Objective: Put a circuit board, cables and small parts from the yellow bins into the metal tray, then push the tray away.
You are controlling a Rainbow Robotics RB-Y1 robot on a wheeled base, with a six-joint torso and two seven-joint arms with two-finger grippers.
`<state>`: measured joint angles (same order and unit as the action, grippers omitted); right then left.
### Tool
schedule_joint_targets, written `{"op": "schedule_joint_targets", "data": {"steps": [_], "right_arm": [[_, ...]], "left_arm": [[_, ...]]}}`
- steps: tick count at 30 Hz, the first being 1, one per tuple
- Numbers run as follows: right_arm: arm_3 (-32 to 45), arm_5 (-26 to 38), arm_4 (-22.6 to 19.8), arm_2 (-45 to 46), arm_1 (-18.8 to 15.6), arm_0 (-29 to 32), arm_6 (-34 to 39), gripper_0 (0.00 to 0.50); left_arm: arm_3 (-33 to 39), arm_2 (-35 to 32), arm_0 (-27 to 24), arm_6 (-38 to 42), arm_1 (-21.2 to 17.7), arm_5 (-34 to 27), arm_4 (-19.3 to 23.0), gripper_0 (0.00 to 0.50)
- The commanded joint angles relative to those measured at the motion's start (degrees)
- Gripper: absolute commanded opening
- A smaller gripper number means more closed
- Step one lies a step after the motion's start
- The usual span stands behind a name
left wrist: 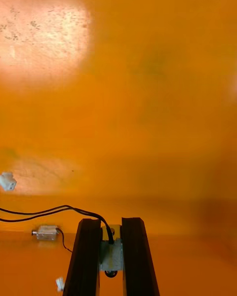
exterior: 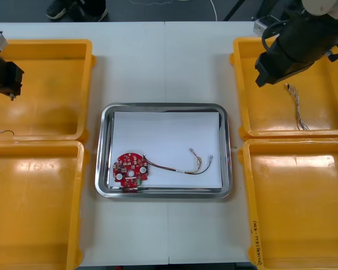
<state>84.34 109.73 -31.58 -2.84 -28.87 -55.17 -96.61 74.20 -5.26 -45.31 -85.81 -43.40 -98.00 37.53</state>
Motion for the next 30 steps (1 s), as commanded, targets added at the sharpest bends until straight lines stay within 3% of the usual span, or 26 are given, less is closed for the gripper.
{"op": "schedule_joint_targets", "data": {"steps": [1, 11, 15, 21, 30], "right_arm": [[-1.5, 0.3, 0.4, 3.5, -4.3, -3.0, 1.8, 0.500], [-6.4, 0.3, 1.8, 6.6, -7.0, -3.0, 1.8, 0.500], [-7.8, 0.3, 3.5, 7.1, -7.2, -2.1, 1.2, 0.500], [-7.9, 0.3, 3.8, 9.0, -7.2, 1.0, 1.2, 0.500], [-7.9, -2.9, 5.4, 9.7, -7.2, 4.5, 0.7, 0.500]], "left_arm": [[6.1, -1.2, -2.5, 9.4, -1.8, -4.0, 1.6, 0.000], [16.3, 0.9, -2.5, 14.3, -1.8, -11.8, 3.9, 0.000], [20.1, 3.4, -2.5, 19.5, -1.8, -12.0, 6.2, 0.000], [24.6, 7.8, -2.7, 25.3, -1.1, -12.0, 6.5, 0.000], [27.6, 9.8, -5.0, 27.9, 6.0, -12.0, 2.5, 0.000]]}}
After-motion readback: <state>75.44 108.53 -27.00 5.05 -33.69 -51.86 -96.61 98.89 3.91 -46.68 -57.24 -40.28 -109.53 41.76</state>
